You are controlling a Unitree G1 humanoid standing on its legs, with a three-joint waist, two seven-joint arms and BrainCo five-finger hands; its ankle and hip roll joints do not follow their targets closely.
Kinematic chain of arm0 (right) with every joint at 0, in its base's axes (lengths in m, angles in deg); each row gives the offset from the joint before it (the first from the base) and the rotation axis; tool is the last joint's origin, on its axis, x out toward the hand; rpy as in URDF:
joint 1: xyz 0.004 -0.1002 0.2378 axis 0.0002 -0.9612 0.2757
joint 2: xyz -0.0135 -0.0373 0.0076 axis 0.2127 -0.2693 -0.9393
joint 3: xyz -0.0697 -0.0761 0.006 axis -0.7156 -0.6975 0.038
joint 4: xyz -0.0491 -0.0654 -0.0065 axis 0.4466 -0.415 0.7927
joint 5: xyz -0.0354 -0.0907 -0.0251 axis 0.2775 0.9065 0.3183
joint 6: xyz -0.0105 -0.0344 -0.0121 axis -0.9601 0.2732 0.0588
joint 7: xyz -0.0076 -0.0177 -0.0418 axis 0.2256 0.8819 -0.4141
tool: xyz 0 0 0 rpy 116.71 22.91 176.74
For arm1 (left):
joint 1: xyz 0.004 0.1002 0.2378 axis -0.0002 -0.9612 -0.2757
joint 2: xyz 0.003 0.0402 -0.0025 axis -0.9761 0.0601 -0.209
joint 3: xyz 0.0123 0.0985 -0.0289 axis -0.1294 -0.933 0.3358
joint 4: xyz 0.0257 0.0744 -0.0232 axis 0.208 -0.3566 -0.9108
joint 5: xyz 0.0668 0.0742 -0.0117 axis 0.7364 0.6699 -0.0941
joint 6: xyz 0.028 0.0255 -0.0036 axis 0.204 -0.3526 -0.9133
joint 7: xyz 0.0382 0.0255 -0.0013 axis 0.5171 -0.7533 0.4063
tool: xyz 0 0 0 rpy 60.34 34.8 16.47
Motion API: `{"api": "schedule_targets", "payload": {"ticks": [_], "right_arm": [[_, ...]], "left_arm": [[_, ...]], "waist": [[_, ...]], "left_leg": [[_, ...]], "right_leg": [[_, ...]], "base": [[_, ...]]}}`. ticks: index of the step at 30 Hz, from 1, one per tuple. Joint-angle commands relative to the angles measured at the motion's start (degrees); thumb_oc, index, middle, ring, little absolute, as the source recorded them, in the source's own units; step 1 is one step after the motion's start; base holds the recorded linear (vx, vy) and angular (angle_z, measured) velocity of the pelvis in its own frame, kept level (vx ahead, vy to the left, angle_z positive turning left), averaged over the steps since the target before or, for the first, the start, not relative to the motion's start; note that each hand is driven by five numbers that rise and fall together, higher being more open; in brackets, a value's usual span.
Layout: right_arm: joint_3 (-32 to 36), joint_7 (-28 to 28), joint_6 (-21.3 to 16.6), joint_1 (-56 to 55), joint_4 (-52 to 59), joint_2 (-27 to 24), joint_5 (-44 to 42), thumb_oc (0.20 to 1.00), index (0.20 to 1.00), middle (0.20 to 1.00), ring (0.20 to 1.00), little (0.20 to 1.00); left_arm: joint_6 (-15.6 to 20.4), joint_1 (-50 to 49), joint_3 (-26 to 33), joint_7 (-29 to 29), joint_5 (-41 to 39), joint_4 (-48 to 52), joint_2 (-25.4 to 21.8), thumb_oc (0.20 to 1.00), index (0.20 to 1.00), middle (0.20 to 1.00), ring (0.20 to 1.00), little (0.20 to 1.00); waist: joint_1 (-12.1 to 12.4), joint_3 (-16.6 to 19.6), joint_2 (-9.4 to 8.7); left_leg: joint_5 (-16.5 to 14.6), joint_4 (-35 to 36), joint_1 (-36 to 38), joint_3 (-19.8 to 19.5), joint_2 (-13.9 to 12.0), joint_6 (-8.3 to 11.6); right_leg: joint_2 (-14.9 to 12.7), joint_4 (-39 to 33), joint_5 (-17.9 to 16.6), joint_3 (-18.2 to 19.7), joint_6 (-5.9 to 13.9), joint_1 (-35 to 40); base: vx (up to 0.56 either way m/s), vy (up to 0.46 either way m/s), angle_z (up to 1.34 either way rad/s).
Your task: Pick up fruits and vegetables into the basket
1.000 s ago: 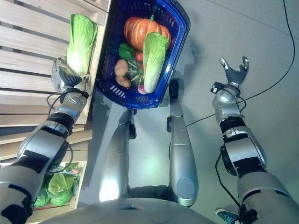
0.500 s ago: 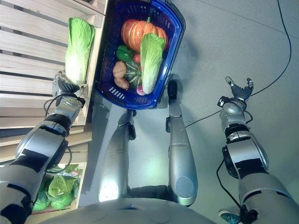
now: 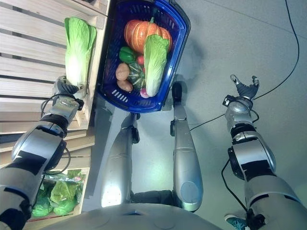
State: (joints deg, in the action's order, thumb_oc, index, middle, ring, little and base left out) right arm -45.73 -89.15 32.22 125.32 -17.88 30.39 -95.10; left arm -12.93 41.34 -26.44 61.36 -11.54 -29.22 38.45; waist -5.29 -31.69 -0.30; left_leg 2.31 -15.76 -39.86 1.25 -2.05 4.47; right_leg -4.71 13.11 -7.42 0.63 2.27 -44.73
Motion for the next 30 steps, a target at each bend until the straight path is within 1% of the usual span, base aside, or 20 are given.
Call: {"api": "schedule_targets", "payload": {"ticks": [1,6,7,8,12,13,16,28,29,30], "right_arm": [[0.5,-0.5,-0.7,-2.3,-0.1,-1.9,-0.5,1.0,1.0,1.0,1.0,1.0],[0.4,-0.9,-0.6,-2.3,0.2,-1.6,-0.5,1.0,1.0,1.0,1.0,1.0],[0.3,-1.0,-0.7,-2.3,0.1,-1.4,-0.5,1.0,1.0,1.0,1.0,1.0],[0.3,-1.1,-0.7,-2.2,0.1,-1.3,-0.5,1.0,1.0,1.0,1.0,1.0],[0.2,-1.6,-0.6,-2.0,0.2,-0.9,-0.6,1.0,1.0,1.0,1.0,1.0],[0.2,-1.6,-0.6,-1.8,0.2,-0.9,-0.6,1.0,1.0,1.0,1.0,1.0],[0.0,-1.7,-0.6,-1.8,0.1,-0.6,-1.0,1.0,1.0,1.0,1.0,1.0],[-0.4,-1.9,-0.6,-0.7,-0.2,0.2,-1.4,1.0,1.0,1.0,1.0,1.0],[-0.5,-2.0,-0.7,-0.9,-0.1,0.4,-1.4,1.0,1.0,1.0,1.0,1.0],[-0.6,-2.1,-0.6,-0.8,-0.1,0.5,-1.4,1.0,1.0,1.0,1.0,1.0]], "left_arm": [[-0.6,-1.2,2.5,-2.2,-1.0,-4.9,0.7,0.2,0.2,0.2,0.2,0.2],[-0.8,-1.0,2.4,-2.4,-0.9,-5.1,0.6,0.2,0.2,0.2,0.2,0.2],[-0.6,-0.9,2.4,-2.3,-0.9,-5.1,0.6,0.432,0.432,0.432,0.432,0.432],[-0.8,-0.8,2.4,-2.5,-0.8,-5.1,0.7,1.0,1.0,1.0,1.0,1.0],[0.1,-0.6,2.2,-1.5,0.0,-5.1,1.0,1.0,1.0,1.0,1.0,1.0],[0.2,-0.4,2.2,-1.5,0.1,-5.0,1.0,1.0,1.0,1.0,1.0,1.0],[0.5,0.0,1.7,-1.4,0.6,-5.1,1.2,1.0,1.0,1.0,1.0,1.0],[0.3,1.9,0.5,-3.2,2.5,-5.5,1.5,1.0,1.0,1.0,1.0,1.0],[0.4,1.8,0.2,-4.0,2.6,-5.5,1.7,0.464,0.464,0.464,0.464,0.464],[0.6,1.9,0.1,-4.2,2.4,-5.4,1.8,0.2,0.2,0.2,0.2,0.2]], "waist": [[0.0,1.9,-0.12],[0.0,1.9,-0.25],[0.0,1.9,-0.3],[0.0,1.9,-0.34],[0.1,1.9,-0.58],[0.1,1.9,-0.6],[0.1,1.9,-0.76],[0.1,1.9,-1.31],[0.1,1.9,-1.41],[0.1,1.9,-1.44]], "left_leg": [[-0.1,0.8,-2.2,0.6,2.6,-0.84],[-0.1,0.9,-2.2,0.7,2.6,-0.77],[-0.1,0.9,-2.2,0.7,2.6,-0.74],[-0.1,0.8,-2.3,0.7,2.6,-0.72],[-0.2,0.9,-2.4,0.6,2.5,-0.67],[0.2,1.2,-2.6,0.6,2.5,-0.69],[-0.1,1.2,-2.6,0.6,2.5,-0.68],[0.1,1.5,-3.0,0.6,2.4,-0.53],[-0.3,1.3,-2.7,0.6,2.4,-0.49],[-0.3,1.3,-2.7,0.6,2.4,-0.46]], "right_leg": [[3.8,3.9,7.0,-3.5,1.12,1.3],[3.8,3.7,6.9,-3.5,1.12,1.4],[3.8,3.6,6.8,-3.4,1.14,1.3],[3.8,3.6,6.8,-3.4,1.16,1.3],[3.9,3.5,6.8,-3.3,1.19,1.1],[3.9,3.2,6.4,-3.4,1.19,0.9],[3.9,3.3,6.6,-3.4,1.23,0.9],[4.0,2.8,6.1,-3.4,1.41,0.5],[4.0,2.9,6.3,-3.3,1.43,0.8],[4.0,2.9,6.3,-3.3,1.43,0.8]], "base": [[0.0,0.0,0.0],[0.0,0.0,0.0],[0.0,0.0,0.0],[0.0,0.0,0.0],[0.0,0.0,0.0],[0.0,0.0,0.0],[0.0,0.0,0.0],[0.0,0.0,0.0],[0.0,0.0,0.0],[0.0,0.0,0.0]]}}
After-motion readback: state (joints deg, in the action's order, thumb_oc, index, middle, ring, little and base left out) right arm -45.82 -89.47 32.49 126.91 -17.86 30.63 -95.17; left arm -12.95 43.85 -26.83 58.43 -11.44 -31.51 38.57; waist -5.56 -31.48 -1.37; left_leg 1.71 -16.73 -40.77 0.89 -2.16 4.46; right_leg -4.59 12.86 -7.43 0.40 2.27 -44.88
